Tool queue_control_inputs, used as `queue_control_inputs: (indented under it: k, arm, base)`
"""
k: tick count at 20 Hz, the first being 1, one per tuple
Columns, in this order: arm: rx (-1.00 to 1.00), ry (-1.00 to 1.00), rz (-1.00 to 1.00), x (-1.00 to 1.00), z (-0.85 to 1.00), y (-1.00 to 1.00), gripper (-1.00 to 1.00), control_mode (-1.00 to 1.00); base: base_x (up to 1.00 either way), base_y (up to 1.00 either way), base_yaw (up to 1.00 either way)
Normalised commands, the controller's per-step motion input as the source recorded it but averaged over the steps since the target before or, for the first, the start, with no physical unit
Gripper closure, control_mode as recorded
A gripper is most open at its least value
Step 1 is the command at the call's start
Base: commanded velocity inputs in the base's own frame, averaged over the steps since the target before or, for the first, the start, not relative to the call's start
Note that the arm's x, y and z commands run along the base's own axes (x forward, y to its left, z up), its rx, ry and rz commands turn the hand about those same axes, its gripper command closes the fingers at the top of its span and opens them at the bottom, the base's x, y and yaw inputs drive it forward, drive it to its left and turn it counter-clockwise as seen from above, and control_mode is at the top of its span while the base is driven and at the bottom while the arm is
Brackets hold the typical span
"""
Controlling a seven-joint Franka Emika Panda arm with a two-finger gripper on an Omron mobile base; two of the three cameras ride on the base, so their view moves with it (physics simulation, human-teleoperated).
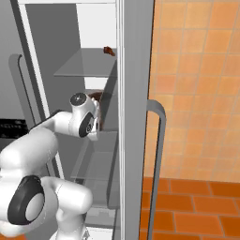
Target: Pick the chicken drumstick and mushroom from their plates and place them in the bowl. Then put the bowl in the fridge.
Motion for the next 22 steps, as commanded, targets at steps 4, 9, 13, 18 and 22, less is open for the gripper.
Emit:
queue_control_inputs:
  k: [4, 9, 13, 18, 22]
  arm:
    - [0.0, 0.0, 0.0, 0.31, -0.06, 0.0, 1.0, -1.0]
    - [0.03, 0.0, -0.01, 0.73, 0.0, -0.02, 1.0, -1.0]
    - [0.0, 0.0, 0.0, 0.44, -0.19, 0.0, 1.0, -1.0]
    - [0.0, 0.0, 0.0, 0.27, -0.42, 0.0, 1.0, -1.0]
    - [0.0, -0.02, 0.0, 0.24, -0.07, 0.0, -1.0, -1.0]
  base:
    - [0.0, 0.0, 0.0]
    - [0.0, 0.0, 0.0]
    - [0.0, 0.0, 0.0]
    - [0.0, 0.0, 0.0]
    - [0.0, 0.0, 0.0]
